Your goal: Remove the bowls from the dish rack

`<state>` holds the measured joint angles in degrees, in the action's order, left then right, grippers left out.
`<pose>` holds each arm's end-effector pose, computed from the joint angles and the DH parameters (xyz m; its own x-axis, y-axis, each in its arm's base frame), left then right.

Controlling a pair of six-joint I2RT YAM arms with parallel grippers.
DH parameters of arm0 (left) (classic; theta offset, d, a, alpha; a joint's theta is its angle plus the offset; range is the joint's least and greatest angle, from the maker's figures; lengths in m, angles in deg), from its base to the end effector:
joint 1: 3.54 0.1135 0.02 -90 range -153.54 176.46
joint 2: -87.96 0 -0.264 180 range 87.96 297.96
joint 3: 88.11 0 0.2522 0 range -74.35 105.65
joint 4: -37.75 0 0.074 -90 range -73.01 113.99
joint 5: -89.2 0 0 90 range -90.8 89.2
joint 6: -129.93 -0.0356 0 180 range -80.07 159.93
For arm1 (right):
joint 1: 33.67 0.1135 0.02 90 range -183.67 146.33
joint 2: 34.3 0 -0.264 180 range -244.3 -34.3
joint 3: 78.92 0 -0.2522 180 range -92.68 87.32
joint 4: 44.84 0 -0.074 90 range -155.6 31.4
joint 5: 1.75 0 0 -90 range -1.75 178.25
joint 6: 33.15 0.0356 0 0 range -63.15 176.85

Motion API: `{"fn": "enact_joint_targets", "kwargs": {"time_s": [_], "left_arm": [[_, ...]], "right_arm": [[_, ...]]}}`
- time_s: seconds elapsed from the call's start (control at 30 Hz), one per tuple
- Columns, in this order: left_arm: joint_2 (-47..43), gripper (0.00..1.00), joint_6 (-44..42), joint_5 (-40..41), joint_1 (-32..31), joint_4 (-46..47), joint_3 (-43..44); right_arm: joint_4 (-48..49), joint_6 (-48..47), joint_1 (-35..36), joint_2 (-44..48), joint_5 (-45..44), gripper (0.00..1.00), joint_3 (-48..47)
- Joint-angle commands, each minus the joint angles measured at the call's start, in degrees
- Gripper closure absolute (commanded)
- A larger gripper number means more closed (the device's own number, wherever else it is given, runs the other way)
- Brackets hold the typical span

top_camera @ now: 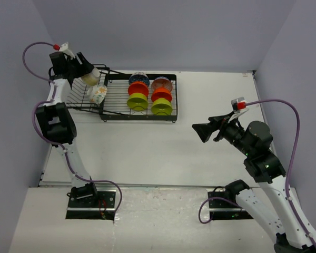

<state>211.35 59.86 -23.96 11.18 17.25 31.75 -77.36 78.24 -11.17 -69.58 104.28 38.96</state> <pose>0.5012 0.1172 0.2749 -0.4091 -0.4315 -0.8040 -0.0273 0.8865 -0.4619 0.1230 0.0616 0.3691 -0.3119 0.2502 -0.9166 -0.5455 0.7427 0.3884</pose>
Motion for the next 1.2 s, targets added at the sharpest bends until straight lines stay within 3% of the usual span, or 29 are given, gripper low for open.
{"fn": "enact_joint_targets", "kwargs": {"time_s": [0.0,0.17,0.33,0.6,0.7,0.77,0.83,1.0,1.17], "left_arm": [[-3.2,0.28,0.9,-2.4,-0.9,2.8,2.7],[-2.6,0.38,1.1,-3.1,-1.2,2.7,2.4],[-2.8,0.58,1.7,-3.6,-1.4,3.1,1.8],[-2.9,0.7,3.1,-4.4,-1.5,4.9,-0.3],[-1.5,0.7,3.6,-5.0,-1.5,4.7,-0.3],[-0.9,0.46,3.3,-5.0,-1.7,3.8,-0.2],[-0.7,0.38,0.4,-3.1,-2.8,1.7,1.6],[1.7,0.38,-11.3,11.2,-8.3,-11.7,10.1],[8.2,0.48,-14.5,22.1,-12.6,-23.3,21.2]], "right_arm": [[1.0,-0.5,0.2,-0.7,0.6,0.01,-0.6],[0.9,-0.4,0.1,-0.7,0.4,0.01,-0.4],[1.1,-0.3,0.1,-1.0,0.7,0.01,-0.5],[0.9,-0.1,0.1,-1.5,1.2,0.01,-0.6],[0.7,-0.2,0.2,-1.0,0.6,0.01,-0.5],[0.7,-0.3,0.2,-0.9,0.5,0.01,-0.5],[0.9,-0.2,0.2,-1.0,0.6,0.01,-0.4],[1.2,0.0,0.1,-1.6,1.4,0.01,-0.3],[1.2,-0.1,0.2,-1.5,1.5,0.01,-0.4]]}}
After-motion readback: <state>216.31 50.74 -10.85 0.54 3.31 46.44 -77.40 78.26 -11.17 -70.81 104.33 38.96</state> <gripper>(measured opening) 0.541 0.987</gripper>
